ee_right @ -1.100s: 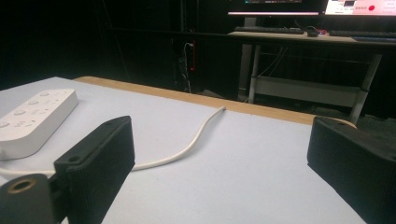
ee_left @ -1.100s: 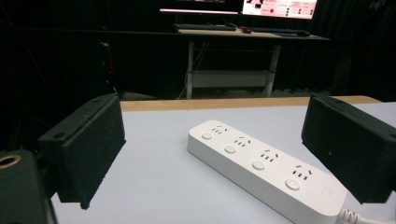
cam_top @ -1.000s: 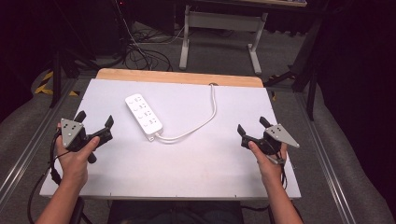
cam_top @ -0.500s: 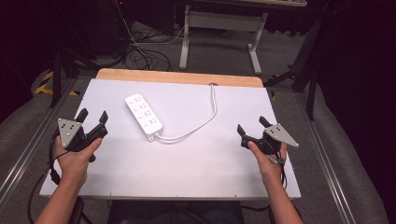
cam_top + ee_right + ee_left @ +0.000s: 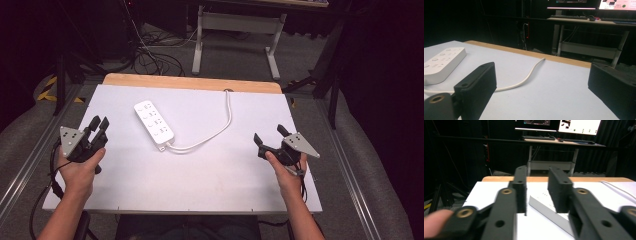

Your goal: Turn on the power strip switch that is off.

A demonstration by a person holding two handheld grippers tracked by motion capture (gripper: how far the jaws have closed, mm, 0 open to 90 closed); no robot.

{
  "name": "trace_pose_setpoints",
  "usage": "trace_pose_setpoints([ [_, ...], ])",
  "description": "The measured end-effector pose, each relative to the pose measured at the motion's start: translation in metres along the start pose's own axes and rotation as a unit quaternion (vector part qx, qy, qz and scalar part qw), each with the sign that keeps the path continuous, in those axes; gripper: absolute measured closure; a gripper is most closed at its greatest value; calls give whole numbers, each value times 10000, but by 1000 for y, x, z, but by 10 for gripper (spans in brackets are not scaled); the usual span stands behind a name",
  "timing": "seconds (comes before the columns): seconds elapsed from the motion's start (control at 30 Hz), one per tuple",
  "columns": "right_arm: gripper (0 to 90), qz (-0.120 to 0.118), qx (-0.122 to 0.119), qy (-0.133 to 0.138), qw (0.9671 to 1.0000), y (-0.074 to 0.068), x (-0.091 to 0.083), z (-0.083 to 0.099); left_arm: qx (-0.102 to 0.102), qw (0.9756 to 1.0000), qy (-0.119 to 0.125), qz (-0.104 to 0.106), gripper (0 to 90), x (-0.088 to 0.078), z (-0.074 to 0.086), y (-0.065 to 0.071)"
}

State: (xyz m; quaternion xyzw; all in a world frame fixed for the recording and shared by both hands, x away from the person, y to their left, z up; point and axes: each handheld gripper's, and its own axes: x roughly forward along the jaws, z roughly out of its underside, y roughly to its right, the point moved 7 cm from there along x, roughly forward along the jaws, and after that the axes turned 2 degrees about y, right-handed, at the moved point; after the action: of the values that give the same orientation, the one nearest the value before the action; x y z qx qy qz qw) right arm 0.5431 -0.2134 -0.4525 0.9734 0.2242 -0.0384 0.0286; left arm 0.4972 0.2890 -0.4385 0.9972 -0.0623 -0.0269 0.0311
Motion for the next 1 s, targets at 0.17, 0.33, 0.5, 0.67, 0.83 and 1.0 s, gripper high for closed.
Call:
trace_pose_setpoints([
  [0.17,87,19,-12,22,10000,1,-1,-1,99,9999,-29,7,884,-2,-2,1],
  [0.33,88,13,-16,20,10000,0,0,-1,173,9998,-83,-18,900,2,-4,0],
  [0.5,89,20,-28,32,10000,0,-1,-1,144,9999,-81,-19,900,11,-6,-3],
  [0.67,91,22,-42,29,10000,0,-1,-1,169,9998,-123,2,900,16,-5,-3],
  [0.83,91,25,-60,14,10000,-1,1,-1,332,9992,-222,82,900,24,-2,3],
  [1.0,93,0,-74,1,10000,-3,1,-1,536,9983,-213,115,900,31,-3,8],
])
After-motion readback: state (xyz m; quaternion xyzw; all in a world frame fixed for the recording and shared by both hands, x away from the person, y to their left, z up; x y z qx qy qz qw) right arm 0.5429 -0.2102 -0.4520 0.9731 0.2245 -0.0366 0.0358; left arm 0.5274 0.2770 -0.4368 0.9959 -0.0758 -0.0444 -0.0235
